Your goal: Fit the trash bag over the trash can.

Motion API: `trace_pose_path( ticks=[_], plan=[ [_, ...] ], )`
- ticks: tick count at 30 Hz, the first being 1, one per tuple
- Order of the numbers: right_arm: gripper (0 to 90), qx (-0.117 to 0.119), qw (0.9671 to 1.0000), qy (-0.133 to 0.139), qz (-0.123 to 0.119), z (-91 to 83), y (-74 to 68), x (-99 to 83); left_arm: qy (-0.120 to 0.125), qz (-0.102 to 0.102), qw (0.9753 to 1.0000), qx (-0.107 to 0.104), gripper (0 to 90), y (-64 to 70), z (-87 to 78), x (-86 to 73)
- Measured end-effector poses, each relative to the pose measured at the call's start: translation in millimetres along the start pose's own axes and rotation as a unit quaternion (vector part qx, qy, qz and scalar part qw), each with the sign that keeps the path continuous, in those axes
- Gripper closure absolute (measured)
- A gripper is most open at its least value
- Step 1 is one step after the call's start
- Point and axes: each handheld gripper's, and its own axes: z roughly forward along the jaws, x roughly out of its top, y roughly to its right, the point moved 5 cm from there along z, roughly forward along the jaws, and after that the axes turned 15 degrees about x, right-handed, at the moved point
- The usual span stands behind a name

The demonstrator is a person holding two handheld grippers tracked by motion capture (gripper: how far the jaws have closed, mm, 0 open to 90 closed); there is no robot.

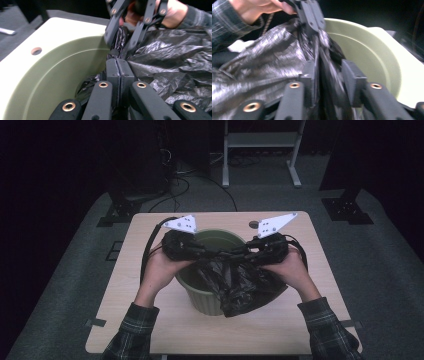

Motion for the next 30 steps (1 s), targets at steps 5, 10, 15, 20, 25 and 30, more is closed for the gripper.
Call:
trace_pose_path(
  ticks=[5, 10, 15, 20, 25, 30],
  plan=[
    [53.1, -0.012, 0.9992, 0.029, 0.023, -22.6, 2.6, -8.2, 0.007, -0.016, 0.9996, 0.024, 89.1, -10.2, -16.6, -8.4],
    [47.3, -0.033, 0.9977, 0.044, 0.040, -44.0, 4.4, -17.3, 0.009, -0.025, 0.9991, 0.035, 89.0, -15.9, -27.3, -17.3],
    [46.9, -0.047, 0.9957, 0.055, 0.057, -61.1, 4.7, -30.7, 0.011, -0.033, 0.9986, 0.040, 89.0, -18.8, -30.5, -23.6],
    [58.9, -0.047, 0.9930, 0.057, 0.092, -67.5, 5.9, -46.5, 0.013, -0.033, 0.9984, 0.045, 89.0, -19.1, -33.3, -25.8],
    [90.0, -0.052, 0.9939, 0.049, 0.085, -66.6, 6.1, -50.8, 0.017, -0.035, 0.9983, 0.043, 89.0, -16.3, -38.6, -28.8],
    [90.0, -0.088, 0.9915, 0.051, 0.082, -61.9, 21.2, -41.4, 0.017, -0.037, 0.9984, 0.039, 88.9, -14.7, -42.2, -34.1]
  ],
)
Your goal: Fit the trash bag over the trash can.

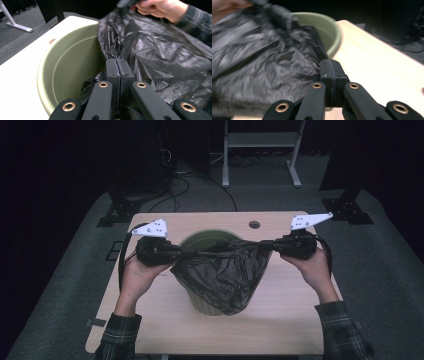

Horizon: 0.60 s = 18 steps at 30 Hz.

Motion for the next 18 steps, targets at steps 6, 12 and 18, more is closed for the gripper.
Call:
trace_pose_path(
  ticks=[6, 12, 18],
  plan=[
    [90.0, -0.038, 0.9993, -0.002, -0.002, 18.7, 28.3, 23.7, -0.003, 0.000, 1.0000, -0.006, 88.9, 4.5, -1.4, -4.4],
    [90.0, -0.051, 0.9986, -0.014, -0.008, 46.4, 50.1, 48.3, -0.013, 0.005, 0.9998, -0.013, 88.7, 11.0, 6.7, -8.6],
    [90.0, -0.041, 0.9991, -0.004, -0.006, 60.3, 52.9, 53.6, -0.016, 0.006, 0.9996, 0.023, 68.2, 8.1, 14.9, -10.5]
  ],
)
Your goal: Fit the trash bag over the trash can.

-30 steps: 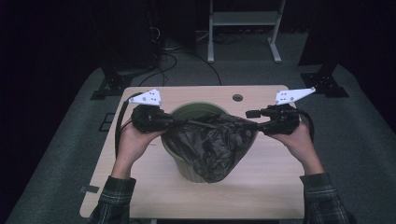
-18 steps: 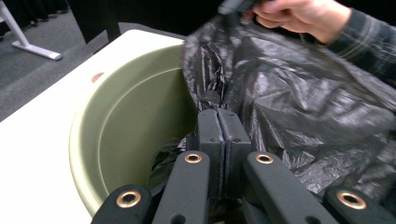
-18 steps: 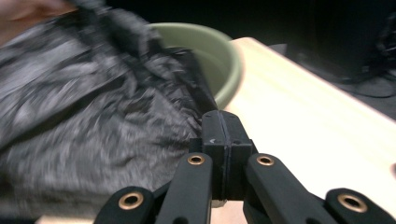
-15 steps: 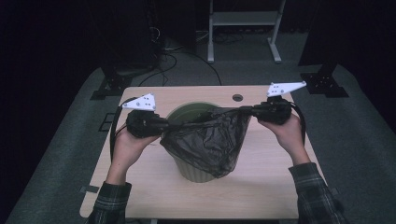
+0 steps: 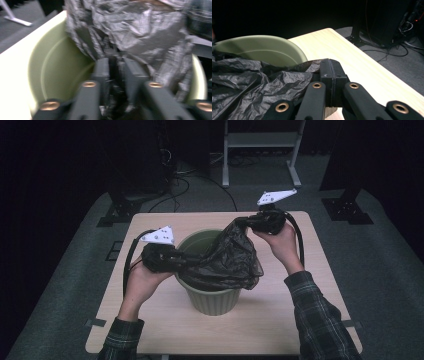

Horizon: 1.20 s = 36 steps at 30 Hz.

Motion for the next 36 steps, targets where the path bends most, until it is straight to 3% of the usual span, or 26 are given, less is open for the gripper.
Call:
trace_pose_path(
  ticks=[3, 6, 13, 21, 24, 26, 28, 36],
  plan=[
    [90.0, 0.002, 1.0000, -0.003, -0.001, 0.4, -1.2, -1.2, 0.013, -0.001, 0.9998, 0.018, 50.7, -1.1, -1.7, 4.7],
    [90.0, 0.004, 1.0000, 0.001, -0.003, -0.6, -3.4, -0.3, 0.027, 0.008, 0.9993, 0.025, 45.2, 0.9, -5.5, 13.5],
    [90.0, 0.011, 0.9999, 0.002, -0.005, 2.4, -9.1, 2.2, 0.035, 0.031, 0.9989, -0.002, 44.3, 19.1, 4.9, 36.8],
    [90.0, 0.016, 0.9998, 0.004, -0.006, 1.5, -11.9, 2.9, 0.031, 0.042, 0.9980, -0.036, 43.4, 40.4, 30.3, 48.6],
    [90.0, 0.016, 0.9998, 0.004, -0.007, 1.3, -12.0, 2.6, 0.022, 0.055, 0.9971, -0.046, 44.0, 48.4, 39.7, 50.6],
    [90.0, 0.018, 0.9998, 0.006, -0.007, 1.3, -12.7, 2.7, 0.010, 0.064, 0.9971, -0.041, 45.6, 50.9, 44.6, 52.4],
    [90.0, 0.019, 0.9998, 0.007, -0.007, 1.2, -13.2, 2.7, 0.007, 0.057, 0.9972, -0.047, 46.7, 52.5, 49.7, 54.0],
    [90.0, 0.021, 0.9997, 0.009, -0.008, 3.1, -15.1, 3.6, -0.028, 0.070, 0.9948, -0.069, 52.6, 60.3, 69.0, 55.9]
  ],
)
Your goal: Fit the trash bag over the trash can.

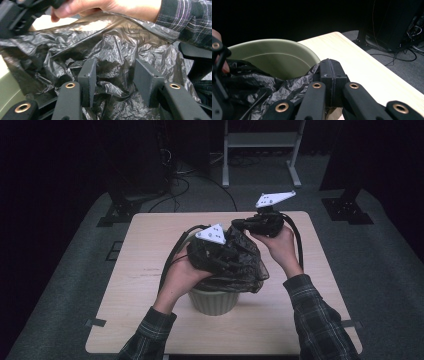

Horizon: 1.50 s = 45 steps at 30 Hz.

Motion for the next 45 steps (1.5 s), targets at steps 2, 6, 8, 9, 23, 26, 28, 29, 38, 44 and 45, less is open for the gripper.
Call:
trace_pose_path(
  ticks=[2, 6, 8, 9, 23, 26, 28, 29, 38, 44, 45],
  plan=[
    [90.0, 0.002, 1.0000, 0.002, -0.002, 0.3, -0.3, 0.1, -0.007, 0.004, 1.0000, -0.003, 56.7, 1.2, 4.5, 0.9],
    [90.0, 0.002, 1.0000, 0.004, -0.001, -0.2, -0.5, -0.1, -0.028, 0.022, 0.9992, -0.017, 75.4, 5.6, 13.4, 1.6],
    [90.0, 0.002, 1.0000, 0.004, 0.000, -0.4, -0.7, -0.5, -0.035, 0.027, 0.9988, -0.023, 84.5, 7.1, 16.0, 1.8],
    [90.0, 0.003, 1.0000, 0.004, 0.000, -0.5, -1.0, -0.7, -0.037, 0.025, 0.9987, -0.025, 89.9, 7.9, 16.9, 1.9],
    [90.0, -0.005, 0.9999, 0.009, -0.003, -17.0, -3.3, -4.5, 0.030, -0.005, 0.9993, 0.022, 83.9, -15.6, -18.8, 2.9],
    [89.9, -0.001, 0.9999, 0.011, -0.002, -15.4, -3.9, -4.2, 0.035, -0.001, 0.9991, 0.023, 77.3, -16.5, -15.0, 8.0],
    [89.9, -0.001, 1.0000, 0.009, -0.002, -13.3, -4.0, -4.3, 0.035, 0.004, 0.9991, 0.023, 74.7, -15.3, -10.6, 11.0],
    [89.9, 0.003, 1.0000, 0.009, -0.002, -12.4, -4.0, -4.3, 0.036, 0.005, 0.9991, 0.022, 72.4, -14.6, -8.1, 12.9],
    [89.9, 0.009, 0.9999, 0.008, -0.001, -9.7, -5.6, -4.5, 0.032, 0.023, 0.9990, 0.020, 64.6, -10.8, 13.6, 25.6],
    [89.9, 0.009, 0.9999, 0.010, -0.001, -10.6, -6.4, -4.6, 0.005, 0.021, 0.9998, 0.002, 80.7, -9.2, 27.2, 22.3],
    [89.9, 0.010, 0.9999, 0.011, -0.001, -10.5, -6.7, -4.3, 0.002, 0.022, 0.9998, -0.002, 87.7, -9.0, 28.0, 21.8]
  ],
)
